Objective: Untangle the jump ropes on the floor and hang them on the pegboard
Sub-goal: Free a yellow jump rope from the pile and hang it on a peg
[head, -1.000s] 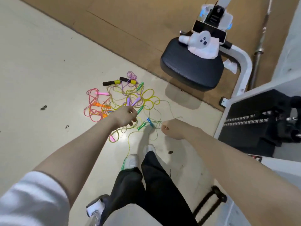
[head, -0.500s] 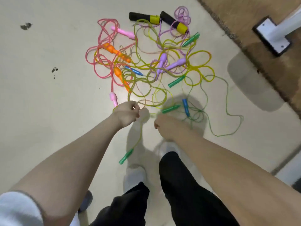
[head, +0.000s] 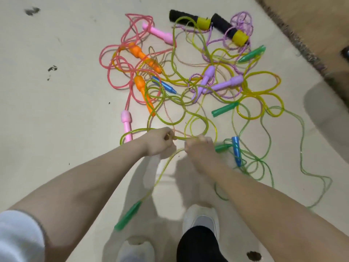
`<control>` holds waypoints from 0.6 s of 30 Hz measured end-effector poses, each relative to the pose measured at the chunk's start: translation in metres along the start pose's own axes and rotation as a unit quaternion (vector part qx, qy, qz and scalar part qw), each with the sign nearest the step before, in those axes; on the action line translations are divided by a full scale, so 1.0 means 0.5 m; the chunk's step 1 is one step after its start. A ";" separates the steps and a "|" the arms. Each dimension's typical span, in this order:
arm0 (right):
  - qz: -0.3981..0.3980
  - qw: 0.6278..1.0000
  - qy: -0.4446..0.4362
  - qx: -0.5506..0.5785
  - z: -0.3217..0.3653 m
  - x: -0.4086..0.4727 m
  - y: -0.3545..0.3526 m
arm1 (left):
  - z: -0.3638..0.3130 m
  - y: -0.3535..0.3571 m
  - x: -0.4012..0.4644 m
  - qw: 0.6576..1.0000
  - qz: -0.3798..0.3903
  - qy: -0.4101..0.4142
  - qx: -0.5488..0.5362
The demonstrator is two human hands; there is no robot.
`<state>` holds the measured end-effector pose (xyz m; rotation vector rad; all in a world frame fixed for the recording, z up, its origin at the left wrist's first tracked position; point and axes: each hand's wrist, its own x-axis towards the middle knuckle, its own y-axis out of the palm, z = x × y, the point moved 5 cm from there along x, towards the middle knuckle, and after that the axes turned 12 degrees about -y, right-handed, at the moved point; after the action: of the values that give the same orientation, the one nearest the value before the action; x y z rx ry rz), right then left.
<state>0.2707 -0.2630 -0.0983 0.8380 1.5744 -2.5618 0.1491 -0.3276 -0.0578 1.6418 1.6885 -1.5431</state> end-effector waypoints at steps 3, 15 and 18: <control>-0.141 0.920 0.053 0.361 0.006 0.019 -0.164 | -0.087 -0.048 -0.056 0.998 -0.017 0.039 -0.052; -0.226 0.856 -0.006 0.464 -0.152 -0.068 -0.419 | -0.274 -0.257 -0.149 0.968 -0.225 0.094 0.056; -0.282 0.864 0.085 0.407 -0.218 -0.078 -0.414 | -0.294 -0.293 -0.125 0.923 -0.356 0.050 0.138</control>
<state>0.2919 -0.0804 0.0516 0.6888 0.7535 -3.7751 0.1047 -0.2014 0.1130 1.2908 2.3862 -2.1243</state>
